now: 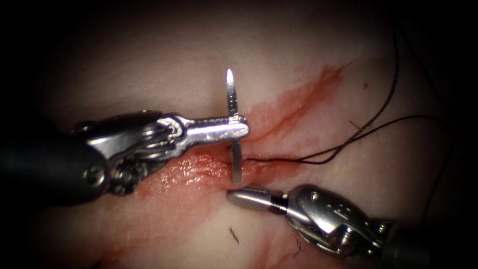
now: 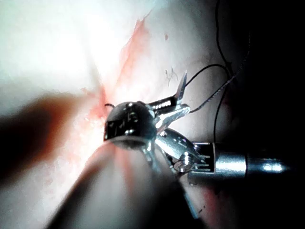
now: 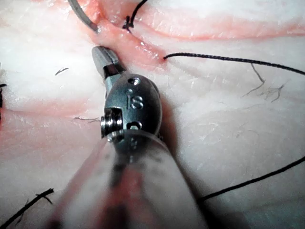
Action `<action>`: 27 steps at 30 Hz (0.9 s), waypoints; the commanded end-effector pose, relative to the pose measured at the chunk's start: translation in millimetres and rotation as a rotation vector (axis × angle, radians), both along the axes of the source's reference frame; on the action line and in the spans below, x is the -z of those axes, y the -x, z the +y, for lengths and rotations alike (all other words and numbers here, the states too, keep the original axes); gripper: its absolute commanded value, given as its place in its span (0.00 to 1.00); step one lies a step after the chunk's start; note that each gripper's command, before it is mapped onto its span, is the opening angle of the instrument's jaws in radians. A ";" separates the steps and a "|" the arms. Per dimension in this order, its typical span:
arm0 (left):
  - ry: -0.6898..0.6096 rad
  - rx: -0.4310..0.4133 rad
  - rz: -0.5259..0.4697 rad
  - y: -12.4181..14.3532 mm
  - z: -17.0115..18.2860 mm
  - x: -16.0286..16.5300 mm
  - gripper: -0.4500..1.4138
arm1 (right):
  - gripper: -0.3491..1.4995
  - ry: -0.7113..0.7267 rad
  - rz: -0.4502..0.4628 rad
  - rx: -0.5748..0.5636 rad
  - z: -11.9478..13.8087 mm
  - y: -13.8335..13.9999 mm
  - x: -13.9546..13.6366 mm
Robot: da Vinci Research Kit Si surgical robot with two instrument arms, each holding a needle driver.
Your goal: Wound Closure
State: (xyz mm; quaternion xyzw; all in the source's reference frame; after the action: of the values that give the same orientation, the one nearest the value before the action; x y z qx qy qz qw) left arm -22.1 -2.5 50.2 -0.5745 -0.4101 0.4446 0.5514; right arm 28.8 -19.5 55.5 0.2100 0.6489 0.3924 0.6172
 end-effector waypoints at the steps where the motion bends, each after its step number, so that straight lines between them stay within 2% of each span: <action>1: -0.006 -0.001 -0.003 0.4 0.3 -0.1 0.00 | 0.00 -0.004 0.004 0.000 0.1 -1.0 -0.2; 14: -0.022 0.018 -0.038 -1.9 2.3 2.7 0.00 | 0.00 -0.017 0.005 0.001 -0.3 -1.3 -0.5; 22: 0.006 0.088 -0.056 -7.1 5.6 7.4 0.00 | 0.00 -0.020 0.006 0.002 -0.3 -1.2 -0.1; 27: 0.020 0.125 -0.081 -9.3 7.1 9.9 0.00 | 0.00 -0.020 0.006 0.002 -0.3 -1.1 0.0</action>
State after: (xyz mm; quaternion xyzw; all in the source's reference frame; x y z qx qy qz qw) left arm -11.9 4.7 39.4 -0.6215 -0.3904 0.3886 0.5571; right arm 29.0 -19.9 55.3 0.2184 0.6457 0.3983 0.6138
